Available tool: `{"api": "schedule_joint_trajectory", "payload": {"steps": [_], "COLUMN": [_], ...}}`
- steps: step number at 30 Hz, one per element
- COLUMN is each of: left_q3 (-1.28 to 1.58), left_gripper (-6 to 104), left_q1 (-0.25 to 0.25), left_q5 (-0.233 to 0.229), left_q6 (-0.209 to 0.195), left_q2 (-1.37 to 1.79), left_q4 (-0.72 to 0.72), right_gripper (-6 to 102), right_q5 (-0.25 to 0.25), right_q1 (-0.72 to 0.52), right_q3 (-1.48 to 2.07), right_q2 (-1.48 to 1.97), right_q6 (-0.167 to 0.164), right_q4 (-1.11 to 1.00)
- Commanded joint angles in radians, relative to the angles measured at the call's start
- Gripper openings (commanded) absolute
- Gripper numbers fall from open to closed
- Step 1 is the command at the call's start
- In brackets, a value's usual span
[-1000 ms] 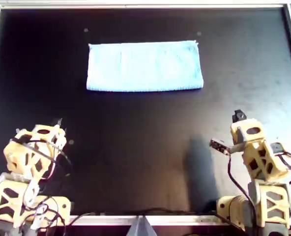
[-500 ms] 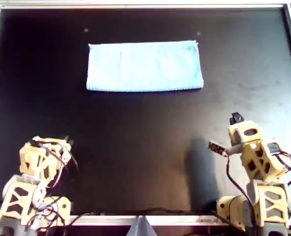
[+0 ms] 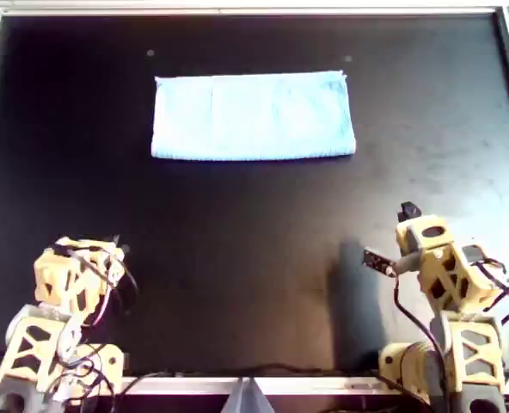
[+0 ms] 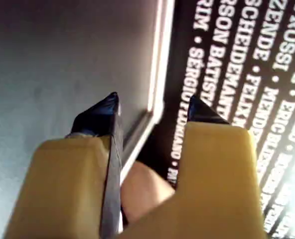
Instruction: Fold a cloth
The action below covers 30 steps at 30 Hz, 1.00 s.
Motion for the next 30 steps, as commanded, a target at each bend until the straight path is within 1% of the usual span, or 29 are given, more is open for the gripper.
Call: {"api": "schedule_joint_trajectory", "payload": {"steps": [1, 6, 8, 10, 13, 15, 18, 23, 25, 30], "left_q3": [-0.118, -0.344, -0.436, -0.508, -0.578, -0.604, -0.644, -0.749, -0.836, -1.068], "left_gripper": [70, 71, 71, 74, 84, 91, 97, 98, 98, 98], "left_q1": [0.005, 0.005, 0.005, 0.005, 0.005, 0.003, 0.003, 0.002, 0.002, 0.002], "left_q5": [0.003, 0.008, 0.008, 0.008, 0.008, 0.008, 0.008, 0.009, 0.009, 0.009], "left_q6": [0.005, 0.002, -0.008, -0.009, -0.011, 0.000, 0.003, 0.003, 0.005, 0.003], "left_q2": [-0.141, -0.640, -0.825, -0.956, -1.048, -1.069, -1.095, -1.213, -1.307, -1.545], "left_q4": [-0.052, -0.118, -0.150, -0.181, -0.232, -0.255, -0.262, -0.264, -0.264, -0.264], "right_gripper": [55, 55, 55, 55, 55, 55, 61, 74, 76, 77], "right_q5": [-0.008, -0.008, -0.008, -0.008, -0.008, -0.008, -0.008, -0.008, -0.008, -0.006], "right_q1": [0.005, 0.006, 0.006, 0.014, 0.031, 0.037, 0.038, 0.040, 0.046, 0.141], "right_q3": [0.000, -0.057, -0.123, -0.212, -0.385, -0.512, -0.687, -0.874, -0.937, -1.120], "right_q2": [-0.029, -0.160, -0.255, -0.394, -0.664, -0.861, -1.103, -1.330, -1.391, -1.534], "right_q6": [0.006, 0.006, 0.006, 0.006, 0.006, 0.006, 0.008, 0.006, 0.006, 0.006], "right_q4": [-0.046, -0.064, -0.064, -0.066, -0.066, -0.066, -0.066, -0.066, -0.066, -0.066]}}
